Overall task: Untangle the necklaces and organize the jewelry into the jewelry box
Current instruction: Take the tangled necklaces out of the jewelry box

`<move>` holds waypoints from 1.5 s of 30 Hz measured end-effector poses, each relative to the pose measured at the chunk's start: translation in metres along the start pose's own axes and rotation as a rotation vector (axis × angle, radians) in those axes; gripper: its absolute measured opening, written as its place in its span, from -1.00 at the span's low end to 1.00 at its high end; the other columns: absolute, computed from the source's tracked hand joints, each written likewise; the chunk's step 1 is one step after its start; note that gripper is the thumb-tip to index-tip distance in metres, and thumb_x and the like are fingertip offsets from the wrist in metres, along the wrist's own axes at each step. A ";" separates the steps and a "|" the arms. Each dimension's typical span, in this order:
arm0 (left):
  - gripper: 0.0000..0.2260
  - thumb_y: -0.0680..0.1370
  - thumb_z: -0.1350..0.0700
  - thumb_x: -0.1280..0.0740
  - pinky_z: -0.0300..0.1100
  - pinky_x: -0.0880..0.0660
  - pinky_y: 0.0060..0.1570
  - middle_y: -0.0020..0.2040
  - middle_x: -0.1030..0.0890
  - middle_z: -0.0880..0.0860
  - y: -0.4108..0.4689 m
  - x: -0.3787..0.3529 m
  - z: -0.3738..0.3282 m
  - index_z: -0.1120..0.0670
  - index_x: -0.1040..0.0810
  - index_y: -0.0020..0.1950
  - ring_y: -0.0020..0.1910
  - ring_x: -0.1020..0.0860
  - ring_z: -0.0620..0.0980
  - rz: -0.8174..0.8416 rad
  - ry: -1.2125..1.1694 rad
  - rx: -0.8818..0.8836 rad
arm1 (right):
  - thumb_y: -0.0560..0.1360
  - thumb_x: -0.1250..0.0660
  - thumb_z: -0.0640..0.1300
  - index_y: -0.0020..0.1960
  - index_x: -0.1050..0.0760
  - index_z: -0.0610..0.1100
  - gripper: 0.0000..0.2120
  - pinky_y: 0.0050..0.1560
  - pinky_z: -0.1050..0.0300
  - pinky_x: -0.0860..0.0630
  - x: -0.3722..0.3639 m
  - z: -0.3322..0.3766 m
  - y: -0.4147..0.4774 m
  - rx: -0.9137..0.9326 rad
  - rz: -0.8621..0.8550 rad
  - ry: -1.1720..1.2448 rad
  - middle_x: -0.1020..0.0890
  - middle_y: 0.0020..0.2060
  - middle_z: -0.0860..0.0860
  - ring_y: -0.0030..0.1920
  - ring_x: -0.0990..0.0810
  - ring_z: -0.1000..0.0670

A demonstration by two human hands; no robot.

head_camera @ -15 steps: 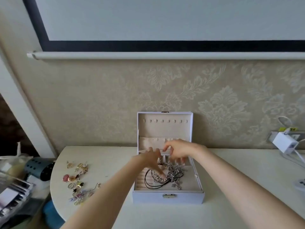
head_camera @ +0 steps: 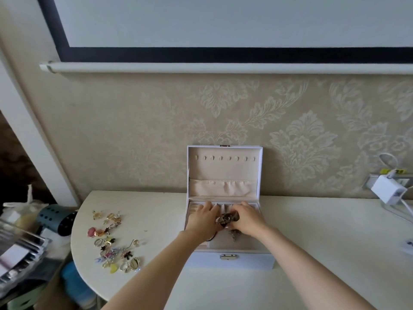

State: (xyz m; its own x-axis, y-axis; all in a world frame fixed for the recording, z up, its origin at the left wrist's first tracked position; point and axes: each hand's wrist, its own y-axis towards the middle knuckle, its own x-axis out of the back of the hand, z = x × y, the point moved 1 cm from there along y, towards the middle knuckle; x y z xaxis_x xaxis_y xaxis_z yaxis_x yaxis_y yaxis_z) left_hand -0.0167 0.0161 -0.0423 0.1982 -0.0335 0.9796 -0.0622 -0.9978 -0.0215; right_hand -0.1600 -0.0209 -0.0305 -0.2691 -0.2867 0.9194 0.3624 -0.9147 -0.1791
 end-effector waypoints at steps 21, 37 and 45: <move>-0.93 0.56 0.16 -0.31 -0.26 -0.41 -0.39 -0.24 -0.53 0.10 -0.010 0.031 0.011 0.14 -0.53 -0.09 -0.38 -0.52 -0.06 -0.055 -1.817 0.357 | 0.48 -0.25 -0.36 0.08 -0.50 -0.23 -0.80 -0.19 0.11 -0.63 0.039 0.061 -0.016 0.076 -0.146 1.052 -0.64 -0.05 -0.17 -0.21 -0.66 -0.08; -0.82 0.53 0.27 -0.32 -0.38 -0.26 -0.65 -0.35 -0.42 0.10 -0.019 0.059 0.019 0.13 -0.40 -0.24 -0.49 -0.37 -0.01 -0.324 -1.558 0.545 | 0.46 -0.35 0.13 -0.15 -0.34 -0.08 -0.69 -0.21 0.12 -0.25 -0.027 0.047 -0.048 0.455 0.020 -0.157 -0.53 -0.18 0.04 -0.21 -0.42 0.00; -0.82 0.53 0.26 -0.32 -0.36 -0.25 -0.65 -0.36 -0.41 0.09 -0.016 0.048 0.015 0.13 -0.39 -0.24 -0.47 -0.35 -0.01 -0.299 -1.554 0.539 | 0.56 -0.24 -0.02 -0.14 -0.29 -0.13 -0.77 -0.24 0.08 -0.20 -0.023 0.055 -0.046 0.600 0.034 -0.408 -0.52 -0.23 -0.15 -0.25 -0.35 -0.11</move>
State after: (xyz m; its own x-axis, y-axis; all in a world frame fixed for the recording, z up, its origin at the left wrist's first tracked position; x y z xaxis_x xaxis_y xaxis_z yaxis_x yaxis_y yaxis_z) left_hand 0.0083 0.0299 0.0024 0.8770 0.4572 -0.1478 0.4095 -0.8721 -0.2678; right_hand -0.1218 0.0430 -0.0239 0.0627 -0.0759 0.9951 0.8230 -0.5600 -0.0945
